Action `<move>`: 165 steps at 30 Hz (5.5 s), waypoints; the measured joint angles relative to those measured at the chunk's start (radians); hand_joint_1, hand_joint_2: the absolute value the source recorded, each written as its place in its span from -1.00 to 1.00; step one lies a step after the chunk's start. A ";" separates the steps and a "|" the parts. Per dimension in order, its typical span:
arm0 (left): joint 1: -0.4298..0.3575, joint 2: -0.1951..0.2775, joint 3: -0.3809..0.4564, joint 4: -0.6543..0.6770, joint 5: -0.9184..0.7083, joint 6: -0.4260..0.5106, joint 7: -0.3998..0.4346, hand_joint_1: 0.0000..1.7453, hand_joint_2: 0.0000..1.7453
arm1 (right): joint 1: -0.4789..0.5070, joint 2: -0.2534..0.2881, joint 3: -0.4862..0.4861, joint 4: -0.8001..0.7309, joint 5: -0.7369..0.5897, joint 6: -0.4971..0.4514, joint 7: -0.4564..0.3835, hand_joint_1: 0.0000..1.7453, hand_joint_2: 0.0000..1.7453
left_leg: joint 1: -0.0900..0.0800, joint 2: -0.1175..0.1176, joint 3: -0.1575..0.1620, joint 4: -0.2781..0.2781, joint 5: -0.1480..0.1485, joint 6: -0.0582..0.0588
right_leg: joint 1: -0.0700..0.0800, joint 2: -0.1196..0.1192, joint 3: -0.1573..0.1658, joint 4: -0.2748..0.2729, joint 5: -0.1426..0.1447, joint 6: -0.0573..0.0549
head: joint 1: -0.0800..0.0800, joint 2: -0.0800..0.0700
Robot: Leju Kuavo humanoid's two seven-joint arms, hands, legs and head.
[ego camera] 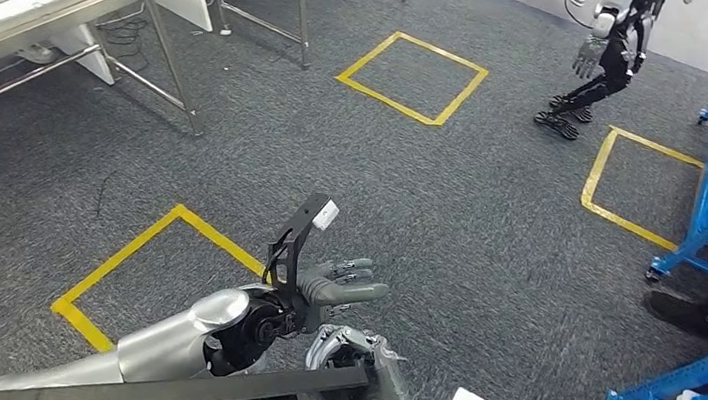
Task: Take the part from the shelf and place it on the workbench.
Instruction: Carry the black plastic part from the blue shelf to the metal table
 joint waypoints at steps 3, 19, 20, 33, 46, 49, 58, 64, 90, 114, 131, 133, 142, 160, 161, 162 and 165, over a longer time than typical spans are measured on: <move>-0.006 -0.006 -0.006 0.002 0.009 0.005 -0.003 -1.00 1.00 | -0.002 0.000 -0.001 0.002 -0.001 0.004 0.000 1.00 1.00 | 0.002 -0.028 -0.009 0.008 -0.003 -0.017 | -0.002 0.027 0.028 -0.068 0.021 -0.012 | 0.000 0.000; -0.030 -0.012 -0.037 0.003 0.069 0.037 -0.008 -1.00 1.00 | -0.003 0.004 -0.012 0.015 -0.030 0.004 -0.016 1.00 1.00 | -0.009 0.132 -0.015 0.009 -0.003 -0.020 | 0.013 -0.130 0.062 -0.074 -0.008 -0.033 | -0.004 0.000; -0.030 -0.012 -0.039 0.003 0.072 0.038 -0.009 -1.00 1.00 | -0.003 0.005 -0.014 0.015 -0.031 0.002 -0.017 1.00 1.00 | -0.011 0.127 -0.013 0.006 -0.003 -0.017 | 0.013 -0.135 0.066 -0.077 -0.008 -0.028 | -0.004 0.000; -0.046 -0.016 -0.072 0.002 0.113 0.075 -0.018 -1.00 1.00 | 0.014 0.007 -0.030 0.014 0.105 -0.173 -0.031 1.00 1.00 | 0.007 0.064 0.023 -0.002 -0.028 -0.021 | 0.000 -0.041 0.017 -0.066 0.037 -0.002 | 0.000 0.000; -0.084 0.082 -0.120 -0.074 0.076 0.022 0.097 -1.00 1.00 | -0.030 0.015 -0.021 -0.002 0.201 -0.296 -0.039 1.00 1.00 | 0.013 0.090 -0.105 0.161 -0.024 -0.046 | 0.007 -0.045 0.077 -0.081 -0.008 -0.051 | -0.002 0.000; -0.121 0.140 -0.145 -0.123 -0.043 -0.030 0.109 -1.00 1.00 | -0.051 0.021 -0.011 -0.002 0.173 -0.277 -0.051 1.00 1.00 | 0.003 0.101 -0.042 0.011 0.029 -0.034 | 0.012 -0.045 0.090 -0.083 -0.026 -0.037 | -0.002 0.000; -0.178 0.262 -0.203 -0.263 -0.535 -0.233 0.072 -1.00 1.00 | -0.092 0.035 0.020 0.000 0.123 -0.233 -0.074 1.00 1.00 | 0.006 0.080 0.011 -0.009 -0.012 0.004 | 0.010 -0.048 -0.080 0.211 -0.124 -0.011 | 0.000 0.000; -0.179 0.305 -0.210 -0.325 -0.786 -0.346 0.017 -1.00 1.00 | -0.114 0.042 0.034 0.004 0.109 -0.220 -0.085 1.00 1.00 | 0.007 0.066 0.054 0.000 -0.058 -0.023 | 0.009 -0.043 -0.001 -0.064 0.056 -0.017 | -0.001 0.000; -0.131 0.365 -0.139 -0.425 -0.740 -0.392 0.032 -1.00 1.00 | -0.172 0.061 0.038 0.028 0.121 -0.281 -0.093 1.00 1.00 | 0.012 0.093 0.031 -0.040 -0.001 -0.004 | 0.010 -0.043 -0.100 0.185 -0.085 -0.014 | 0.000 0.000; -0.132 0.371 -0.129 -0.447 -0.708 -0.335 0.093 -1.00 1.00 | -0.197 0.039 0.034 -0.026 0.167 -0.337 -0.049 1.00 1.00 | -0.003 0.095 0.015 0.000 -0.029 -0.007 | 0.012 -0.041 0.021 -0.070 0.023 -0.021 | -0.001 0.000; -0.162 0.394 -0.152 -0.482 -0.860 -0.394 0.086 -1.00 1.00 | -0.199 0.037 0.038 -0.027 0.154 -0.326 -0.076 1.00 1.00 | -0.007 0.090 0.038 0.056 -0.108 -0.026 | 0.016 -0.042 0.003 -0.094 0.065 -0.054 | -0.001 0.000; -0.163 0.398 -0.152 -0.484 -0.877 -0.402 0.087 -1.00 1.00 | -0.199 0.037 0.038 -0.027 0.154 -0.324 -0.078 1.00 1.00 | 0.001 0.091 -0.035 0.188 -0.157 -0.039 | 0.015 -0.043 0.010 -0.095 0.057 -0.060 | -0.002 0.000; -0.165 0.405 -0.150 -0.486 -0.911 -0.427 0.087 -1.00 1.00 | -0.199 0.037 0.039 -0.027 0.149 -0.320 -0.082 1.00 1.00 | 0.010 0.096 0.000 -0.002 -0.017 -0.036 | 0.014 -0.040 0.060 -0.096 0.012 -0.029 | -0.001 0.000; -0.181 0.406 -0.150 -0.492 -0.918 -0.440 0.087 -1.00 1.00 | -0.203 0.037 0.041 -0.027 0.147 -0.318 -0.082 1.00 1.00 | -0.005 0.087 0.113 0.014 -0.117 -0.017 | 0.021 -0.042 -0.025 -0.097 0.092 -0.049 | 0.000 0.000; -0.182 0.406 -0.150 -0.492 -0.918 -0.440 0.087 -1.00 1.00 | -0.203 0.039 0.041 -0.027 0.147 -0.317 -0.082 1.00 1.00 | -0.003 0.087 0.093 0.051 -0.119 -0.021 | 0.019 -0.042 -0.017 -0.099 0.088 -0.054 | 0.000 0.000; -0.183 0.406 -0.149 -0.492 -0.918 -0.440 0.087 -1.00 1.00 | -0.204 0.040 0.041 -0.027 0.147 -0.317 -0.082 1.00 1.00 | -0.001 0.088 0.058 0.106 -0.126 -0.026 | 0.018 -0.042 -0.010 -0.101 0.083 -0.058 | -0.001 0.000; -0.181 0.407 -0.151 -0.492 -0.918 -0.440 0.087 -1.00 1.00 | -0.204 0.040 0.042 -0.027 0.147 -0.316 -0.081 1.00 1.00 | 0.006 0.089 -0.070 0.275 -0.185 -0.040 | 0.020 -0.042 0.013 -0.102 0.060 -0.061 | -0.001 0.000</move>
